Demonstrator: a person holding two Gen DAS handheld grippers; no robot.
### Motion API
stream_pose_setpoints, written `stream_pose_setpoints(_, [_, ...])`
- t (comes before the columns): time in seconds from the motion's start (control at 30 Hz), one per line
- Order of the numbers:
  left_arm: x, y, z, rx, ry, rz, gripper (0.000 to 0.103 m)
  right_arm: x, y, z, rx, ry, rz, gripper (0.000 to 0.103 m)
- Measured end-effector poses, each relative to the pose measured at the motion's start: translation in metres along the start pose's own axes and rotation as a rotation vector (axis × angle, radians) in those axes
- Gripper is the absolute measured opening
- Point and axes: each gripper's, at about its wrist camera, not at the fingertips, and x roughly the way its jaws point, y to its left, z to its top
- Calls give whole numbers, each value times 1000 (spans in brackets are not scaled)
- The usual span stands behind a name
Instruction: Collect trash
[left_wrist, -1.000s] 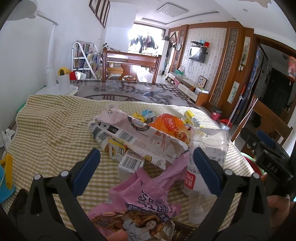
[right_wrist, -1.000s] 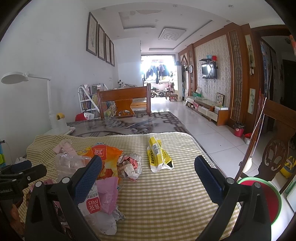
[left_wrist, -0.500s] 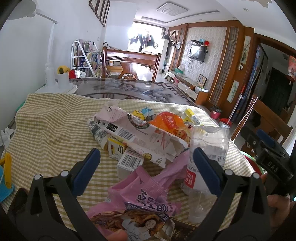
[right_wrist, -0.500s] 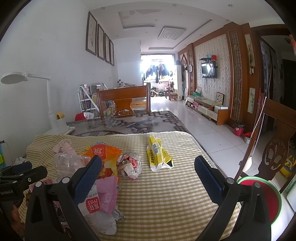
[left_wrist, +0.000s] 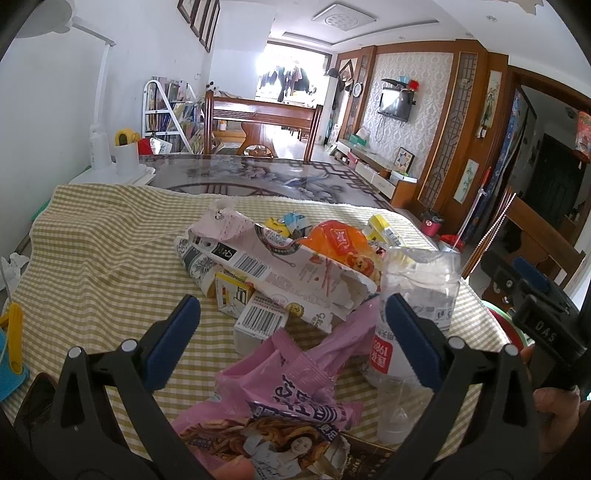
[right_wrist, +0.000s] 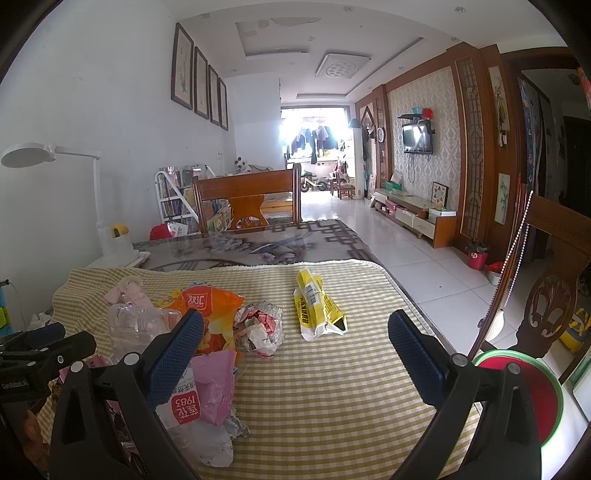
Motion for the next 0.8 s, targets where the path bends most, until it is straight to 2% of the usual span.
stream_pose_setpoints(0.2, [0, 1, -2, -5, 3, 1, 98, 9, -2, -14, 14, 15, 17, 96])
stream_pose_setpoints(0.5, [-4, 5, 2, -31, -1, -25, 98, 7, 2, -10, 57, 57, 55, 96])
stream_pose_setpoints(0.67, [-33, 0, 18, 12, -53, -37, 98, 2, 4, -7, 57, 62, 95, 96])
stream_pose_setpoints(0.8, [-73, 15, 27, -27, -97, -30, 98, 1, 9, -4, 48, 74, 131, 96])
